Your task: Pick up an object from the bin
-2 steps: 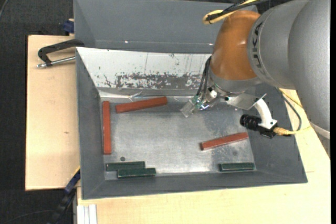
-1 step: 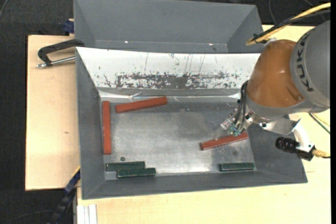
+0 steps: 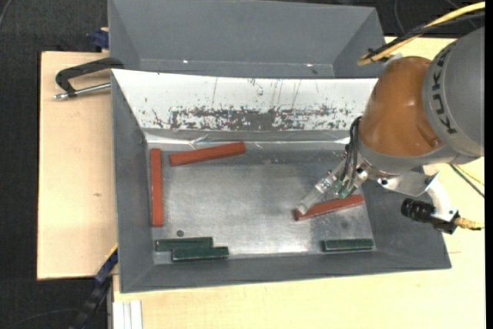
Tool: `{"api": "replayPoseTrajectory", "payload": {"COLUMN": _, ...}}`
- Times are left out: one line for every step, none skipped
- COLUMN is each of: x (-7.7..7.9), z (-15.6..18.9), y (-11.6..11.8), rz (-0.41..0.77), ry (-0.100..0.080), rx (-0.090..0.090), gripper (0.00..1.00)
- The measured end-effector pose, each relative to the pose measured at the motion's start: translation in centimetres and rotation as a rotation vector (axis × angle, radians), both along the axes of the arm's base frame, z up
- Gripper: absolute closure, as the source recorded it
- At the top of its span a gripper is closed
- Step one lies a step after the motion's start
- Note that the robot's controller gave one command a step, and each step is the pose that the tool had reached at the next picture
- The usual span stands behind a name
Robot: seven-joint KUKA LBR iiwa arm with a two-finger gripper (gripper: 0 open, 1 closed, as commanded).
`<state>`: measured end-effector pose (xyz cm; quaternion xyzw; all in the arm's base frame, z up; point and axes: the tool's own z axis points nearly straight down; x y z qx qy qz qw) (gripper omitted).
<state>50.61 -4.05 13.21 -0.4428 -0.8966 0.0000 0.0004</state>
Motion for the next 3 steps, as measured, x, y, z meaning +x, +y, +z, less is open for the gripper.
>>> {"api": "replayPoseTrajectory", "payload": {"x": 0.0, "z": -6.3, "y": 0.0, "rz": 0.483, "ry": 0.004, "rx": 0.002, "gripper": 0.00}}
{"api": "replayPoseTrajectory", "payload": {"x": 0.1, "z": -6.2, "y": 0.0, "rz": 0.481, "ry": 0.000, "rx": 0.001, "gripper": 1.00}}
{"api": "replayPoseTrajectory", "payload": {"x": 3.0, "z": 7.5, "y": 0.1, "rz": 0.455, "ry": -0.014, "rx": -0.004, "gripper": 1.00}}
